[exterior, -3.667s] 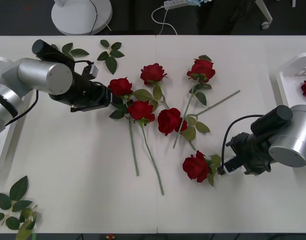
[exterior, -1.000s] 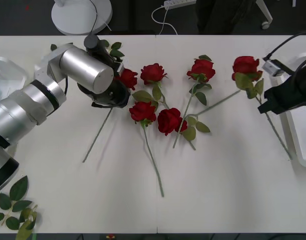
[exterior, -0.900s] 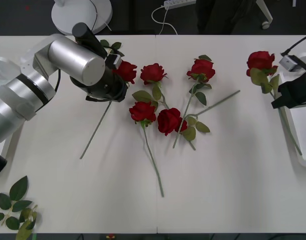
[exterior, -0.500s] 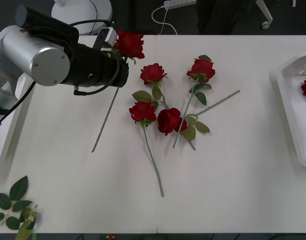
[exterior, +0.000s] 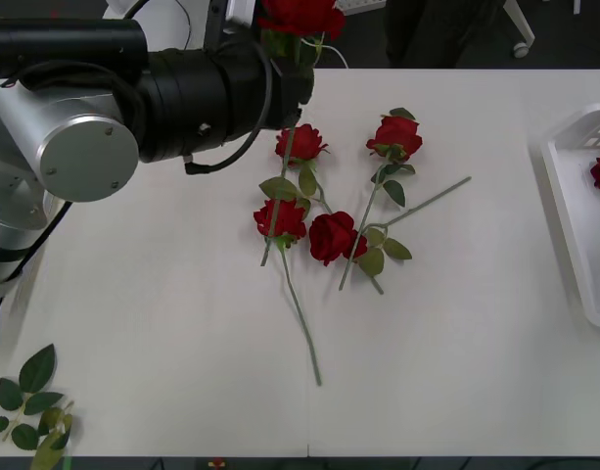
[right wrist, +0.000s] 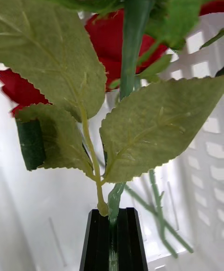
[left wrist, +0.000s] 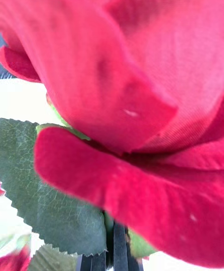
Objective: Place the red flowers into the right box and the blue flowers into the left box. If a person shows an open palm, hand one flower to the person first, then continue sorting.
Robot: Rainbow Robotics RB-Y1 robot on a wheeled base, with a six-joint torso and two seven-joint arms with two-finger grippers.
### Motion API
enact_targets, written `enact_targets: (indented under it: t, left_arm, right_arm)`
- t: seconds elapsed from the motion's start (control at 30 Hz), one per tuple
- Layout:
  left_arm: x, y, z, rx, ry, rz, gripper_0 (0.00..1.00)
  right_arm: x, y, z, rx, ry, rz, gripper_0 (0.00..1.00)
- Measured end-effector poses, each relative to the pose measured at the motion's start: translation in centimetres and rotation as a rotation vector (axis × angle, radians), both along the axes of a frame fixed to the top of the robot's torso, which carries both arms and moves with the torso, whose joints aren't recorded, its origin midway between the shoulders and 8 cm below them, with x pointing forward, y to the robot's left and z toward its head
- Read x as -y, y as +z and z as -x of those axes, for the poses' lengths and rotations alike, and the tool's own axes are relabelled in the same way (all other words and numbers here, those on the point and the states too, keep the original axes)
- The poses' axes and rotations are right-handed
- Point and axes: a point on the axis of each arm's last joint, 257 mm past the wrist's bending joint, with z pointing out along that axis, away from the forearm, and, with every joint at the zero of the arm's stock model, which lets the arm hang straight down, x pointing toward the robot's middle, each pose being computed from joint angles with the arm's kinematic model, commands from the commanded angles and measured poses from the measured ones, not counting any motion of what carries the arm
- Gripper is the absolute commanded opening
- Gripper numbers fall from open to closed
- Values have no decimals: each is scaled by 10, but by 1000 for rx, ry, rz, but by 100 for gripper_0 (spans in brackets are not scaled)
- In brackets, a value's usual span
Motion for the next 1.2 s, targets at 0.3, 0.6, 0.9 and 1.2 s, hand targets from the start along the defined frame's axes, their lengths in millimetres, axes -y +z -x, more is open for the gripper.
enact_targets:
  t: [0.3, 0.6, 0.9, 1.2]
  left_arm:
    - [52, 46, 3, -51, 43, 305, 0]
    - [92, 69, 18, 34, 25, 398, 0]
    - [99, 77, 19, -11, 48, 484, 0]
    - [99, 77, 19, -10, 48, 484, 0]
  right_arm:
    - [16, -26, -12, 41, -23, 100, 6]
    - [23, -25, -13, 39, -16, 143, 96]
    - [-13, -16, -15, -4, 49, 70, 100]
    - [-129, 62, -34, 70, 256, -195, 100]
